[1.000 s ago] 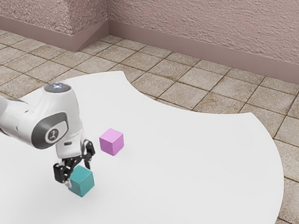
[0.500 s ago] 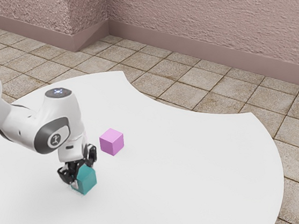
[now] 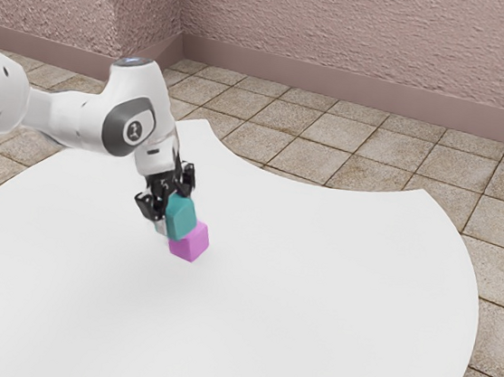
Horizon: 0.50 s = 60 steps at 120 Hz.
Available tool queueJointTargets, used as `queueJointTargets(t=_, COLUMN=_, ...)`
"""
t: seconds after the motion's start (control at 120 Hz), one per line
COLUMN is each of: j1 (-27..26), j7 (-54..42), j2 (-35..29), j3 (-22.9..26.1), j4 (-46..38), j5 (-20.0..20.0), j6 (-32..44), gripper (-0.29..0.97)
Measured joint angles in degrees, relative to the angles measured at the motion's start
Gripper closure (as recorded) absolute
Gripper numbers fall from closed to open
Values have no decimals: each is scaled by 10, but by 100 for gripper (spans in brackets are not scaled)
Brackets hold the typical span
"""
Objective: Pick up the blue block with one arm, and put the blue block on the pink block with one arm
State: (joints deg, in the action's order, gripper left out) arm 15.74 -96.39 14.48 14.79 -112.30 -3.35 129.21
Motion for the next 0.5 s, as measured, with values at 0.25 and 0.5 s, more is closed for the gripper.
queueJointTargets(t=0.25, j1=-2, j7=-18, j2=90, j3=0, j4=111, j5=2, j6=-53, gripper=32)
queueJointTargets(t=0.5, j1=-1, j7=-34, j2=105, j3=-8, j4=138, j5=2, j6=-71, gripper=32)
